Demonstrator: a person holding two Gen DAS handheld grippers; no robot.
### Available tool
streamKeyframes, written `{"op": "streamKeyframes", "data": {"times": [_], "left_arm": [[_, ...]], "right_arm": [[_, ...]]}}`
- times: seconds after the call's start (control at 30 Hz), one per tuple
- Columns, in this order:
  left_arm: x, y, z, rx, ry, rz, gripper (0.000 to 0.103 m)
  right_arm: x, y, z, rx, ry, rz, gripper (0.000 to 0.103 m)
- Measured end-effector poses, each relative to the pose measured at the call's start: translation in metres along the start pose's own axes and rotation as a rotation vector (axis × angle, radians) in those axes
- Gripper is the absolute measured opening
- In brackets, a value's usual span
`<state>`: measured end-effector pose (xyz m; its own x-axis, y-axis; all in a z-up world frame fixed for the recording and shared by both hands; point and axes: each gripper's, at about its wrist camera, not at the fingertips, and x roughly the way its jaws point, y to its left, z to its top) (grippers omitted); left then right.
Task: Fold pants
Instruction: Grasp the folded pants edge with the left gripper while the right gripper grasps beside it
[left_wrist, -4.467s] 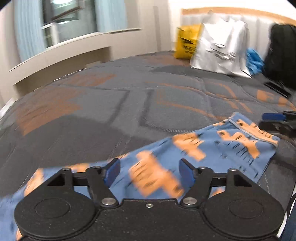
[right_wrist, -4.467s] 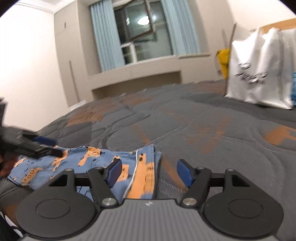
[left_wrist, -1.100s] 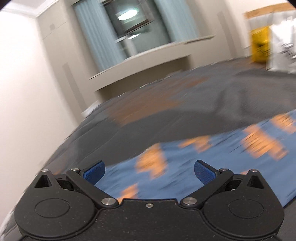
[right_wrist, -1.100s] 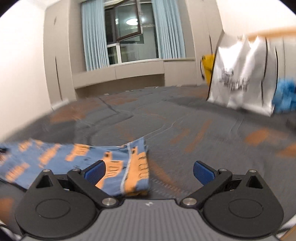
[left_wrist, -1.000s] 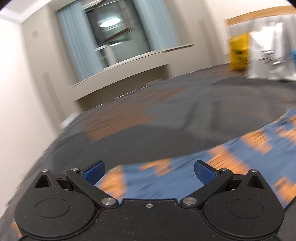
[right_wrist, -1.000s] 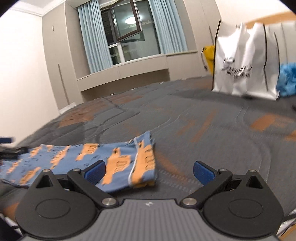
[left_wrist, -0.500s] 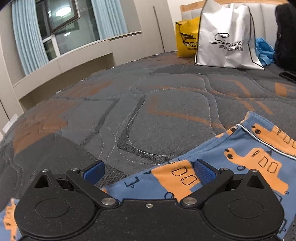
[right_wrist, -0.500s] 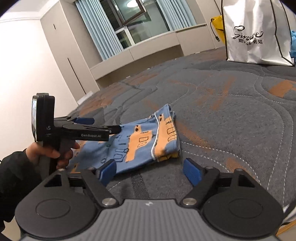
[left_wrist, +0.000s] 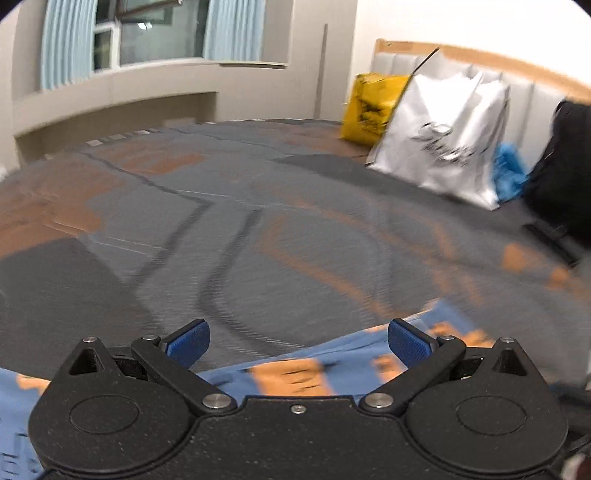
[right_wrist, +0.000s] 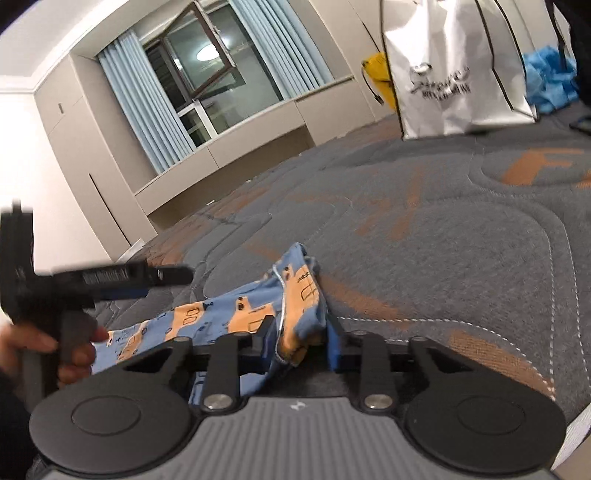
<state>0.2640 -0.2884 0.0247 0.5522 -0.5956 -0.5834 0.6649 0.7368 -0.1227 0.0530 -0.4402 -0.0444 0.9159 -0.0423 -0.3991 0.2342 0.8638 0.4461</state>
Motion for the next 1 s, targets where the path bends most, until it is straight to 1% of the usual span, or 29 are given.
{"op": "streamKeyframes", "data": {"times": [0.03, 0.07, 0.13, 0.2, 0.27, 0.4, 0.43, 0.5, 0.6, 0.67, 0.7, 0.77, 0.8, 0.83, 0.87, 0.9, 0.93, 1.0], "left_arm": [[-0.002, -0.002, 0.003, -0.017, 0.007, -0.036, 0.102], [-0.002, -0.004, 0.005, -0.035, 0.016, -0.074, 0.102], [-0.003, -0.009, 0.010, -0.071, 0.037, -0.155, 0.102], [0.000, -0.015, 0.014, -0.092, 0.059, -0.211, 0.102], [0.003, -0.023, 0.016, -0.091, 0.078, -0.234, 0.102], [0.012, -0.033, 0.018, -0.073, 0.141, -0.249, 0.102], [0.014, -0.033, 0.017, -0.078, 0.158, -0.249, 0.102], [0.017, -0.032, 0.014, -0.089, 0.176, -0.247, 0.096], [0.022, -0.027, 0.009, -0.119, 0.207, -0.240, 0.082], [0.027, -0.021, 0.006, -0.150, 0.223, -0.234, 0.066], [0.029, -0.018, 0.004, -0.170, 0.227, -0.229, 0.060], [0.034, -0.013, 0.002, -0.203, 0.235, -0.225, 0.035], [0.035, -0.011, 0.000, -0.222, 0.238, -0.228, 0.030], [0.036, -0.009, 0.000, -0.237, 0.236, -0.232, 0.023], [0.037, -0.008, -0.001, -0.249, 0.233, -0.236, 0.018], [0.037, -0.007, -0.001, -0.258, 0.230, -0.240, 0.017], [0.036, -0.006, -0.002, -0.268, 0.227, -0.244, 0.017], [0.033, -0.004, -0.002, -0.277, 0.217, -0.250, 0.015]], "right_arm": [[-0.001, 0.006, -0.002, -0.028, -0.015, -0.005, 0.025], [-0.003, 0.014, -0.003, -0.065, -0.031, -0.016, 0.024], [-0.003, 0.032, -0.006, -0.169, -0.057, -0.037, 0.021], [-0.004, 0.051, -0.012, -0.286, -0.083, -0.061, 0.020], [-0.005, 0.069, -0.019, -0.382, -0.101, -0.064, 0.019], [-0.002, 0.100, -0.034, -0.549, -0.121, -0.082, 0.019], [-0.001, 0.105, -0.038, -0.580, -0.124, -0.084, 0.019], [0.002, 0.116, -0.045, -0.641, -0.127, -0.091, 0.019], [0.005, 0.123, -0.053, -0.682, -0.123, -0.088, 0.019], [0.006, 0.125, -0.057, -0.692, -0.121, -0.090, 0.019], [0.006, 0.126, -0.058, -0.694, -0.121, -0.092, 0.019], [0.006, 0.127, -0.059, -0.693, -0.119, -0.094, 0.019], [0.007, 0.127, -0.057, -0.694, -0.120, -0.097, 0.019], [0.008, 0.128, -0.058, -0.695, -0.122, -0.101, 0.020], [0.008, 0.126, -0.057, -0.695, -0.124, -0.104, 0.022], [0.007, 0.125, -0.057, -0.693, -0.126, -0.105, 0.028], [0.006, 0.125, -0.057, -0.690, -0.126, -0.102, 0.043], [0.007, 0.121, -0.057, -0.679, -0.125, -0.106, 0.060]]}}
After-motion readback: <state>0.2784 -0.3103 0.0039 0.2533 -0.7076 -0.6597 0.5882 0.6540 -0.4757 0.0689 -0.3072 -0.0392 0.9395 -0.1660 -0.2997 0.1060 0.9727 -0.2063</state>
